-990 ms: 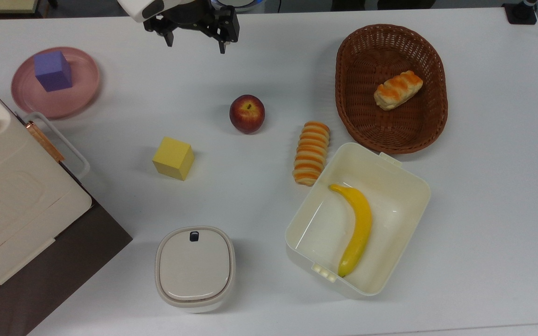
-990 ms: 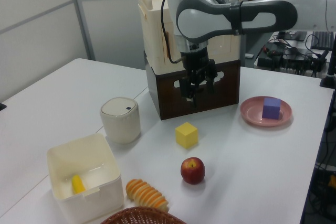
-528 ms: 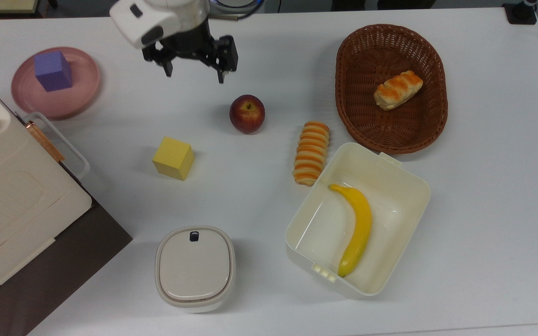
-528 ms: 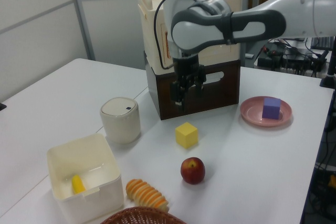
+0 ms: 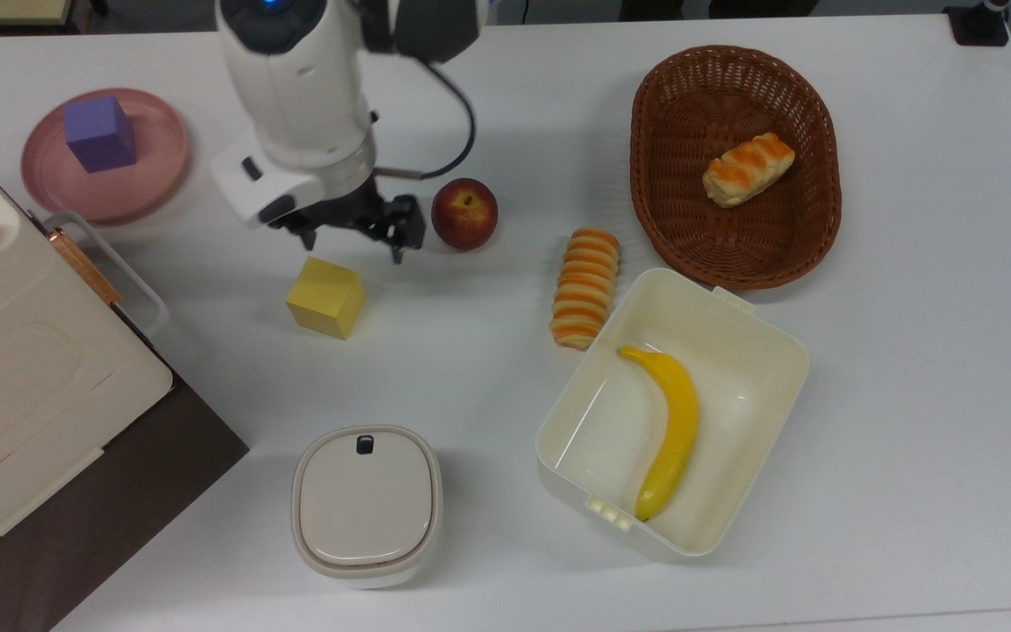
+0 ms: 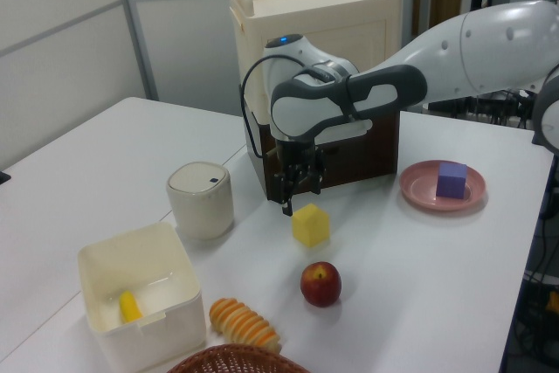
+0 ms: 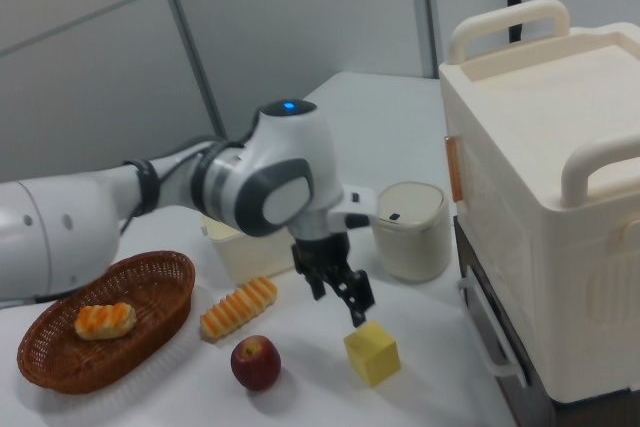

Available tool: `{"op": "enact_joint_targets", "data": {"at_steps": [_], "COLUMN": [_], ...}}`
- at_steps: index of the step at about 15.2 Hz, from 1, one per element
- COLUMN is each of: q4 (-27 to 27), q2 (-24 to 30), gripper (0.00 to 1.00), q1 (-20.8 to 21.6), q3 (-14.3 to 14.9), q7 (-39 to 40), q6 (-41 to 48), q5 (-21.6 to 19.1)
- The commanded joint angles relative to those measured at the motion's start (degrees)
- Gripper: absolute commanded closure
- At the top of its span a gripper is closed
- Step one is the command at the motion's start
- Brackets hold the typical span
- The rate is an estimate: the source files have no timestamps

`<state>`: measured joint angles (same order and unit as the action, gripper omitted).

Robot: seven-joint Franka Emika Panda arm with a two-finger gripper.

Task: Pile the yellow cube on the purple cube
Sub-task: 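Close the gripper on the yellow cube and lift it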

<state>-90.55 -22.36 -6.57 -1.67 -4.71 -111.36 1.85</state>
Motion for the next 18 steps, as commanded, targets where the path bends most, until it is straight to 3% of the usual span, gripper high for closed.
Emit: {"op": "enact_joint_targets", "data": {"at_steps": [1, 8, 9, 11, 12, 15, 18], "q4": [0.03, -0.59, -0.76, -1.03, -0.94, -1.38, -4.09], "q2": [-2.86, -6.91, -7.0, -6.91, -6.74, -4.81, 1.15], "gripper": [0.0, 0.0, 0.14, 0.55, 0.65, 0.68, 0.68], "q1": [-1.07, -1.51, -1.51, -1.69, -1.69, -2.82, -6.24], "q3": [0.97, 1.06, 1.06, 1.06, 1.06, 1.15, 1.15], "q7": [0.58, 0.58, 1.01, 1.37, 2.07, 4.27, 9.69], "q6": [-4.47, -7.12, -7.12, -7.12, -7.03, -5.46, -1.42], "q5": [1.84, 3.69, 3.86, 4.04, 4.13, 4.04, 4.04]}}
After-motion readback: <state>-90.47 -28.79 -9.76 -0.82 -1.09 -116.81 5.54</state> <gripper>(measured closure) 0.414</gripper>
